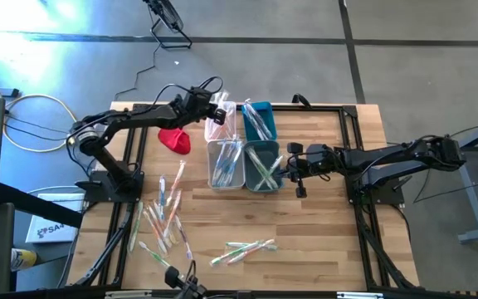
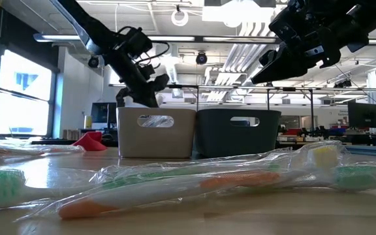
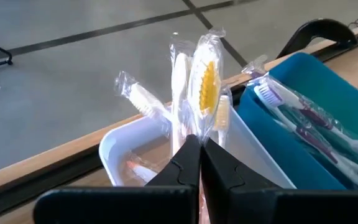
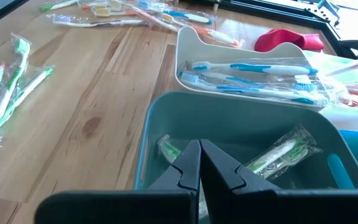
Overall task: Pick & Place Toothbrushes
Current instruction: Put the orange toothbrush into the transparent bin
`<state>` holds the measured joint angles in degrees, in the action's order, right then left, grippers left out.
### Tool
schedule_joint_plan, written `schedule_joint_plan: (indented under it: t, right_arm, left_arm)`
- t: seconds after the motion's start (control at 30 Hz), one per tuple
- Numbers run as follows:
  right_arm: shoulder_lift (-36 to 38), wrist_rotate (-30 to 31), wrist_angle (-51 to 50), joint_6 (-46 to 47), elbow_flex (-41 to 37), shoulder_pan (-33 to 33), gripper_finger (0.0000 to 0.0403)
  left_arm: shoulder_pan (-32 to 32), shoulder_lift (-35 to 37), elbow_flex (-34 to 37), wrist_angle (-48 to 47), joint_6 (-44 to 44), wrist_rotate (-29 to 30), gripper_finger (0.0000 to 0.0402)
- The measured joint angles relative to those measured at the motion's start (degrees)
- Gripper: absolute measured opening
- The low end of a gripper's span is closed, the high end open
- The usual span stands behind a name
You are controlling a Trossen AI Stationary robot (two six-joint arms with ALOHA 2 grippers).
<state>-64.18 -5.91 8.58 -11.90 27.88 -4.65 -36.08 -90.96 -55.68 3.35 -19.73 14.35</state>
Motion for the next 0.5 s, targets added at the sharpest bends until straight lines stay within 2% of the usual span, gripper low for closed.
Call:
schedule_joint_plan:
  t: [0.4, 0.5]
  right_arm:
    - [0.0, 0.0, 0.0, 0.0, 0.0, 0.0, 0.0002]
    - [0.0, 0.0, 0.0, 0.0, 0.0, 0.0, 0.0002]
  left_arm:
    - [0.1, -1.2, 0.0, 2.2, -0.6, 0.0, 0.0000]
    - [0.1, -1.2, 0.0, 2.3, -1.6, 0.0, 0.0014]
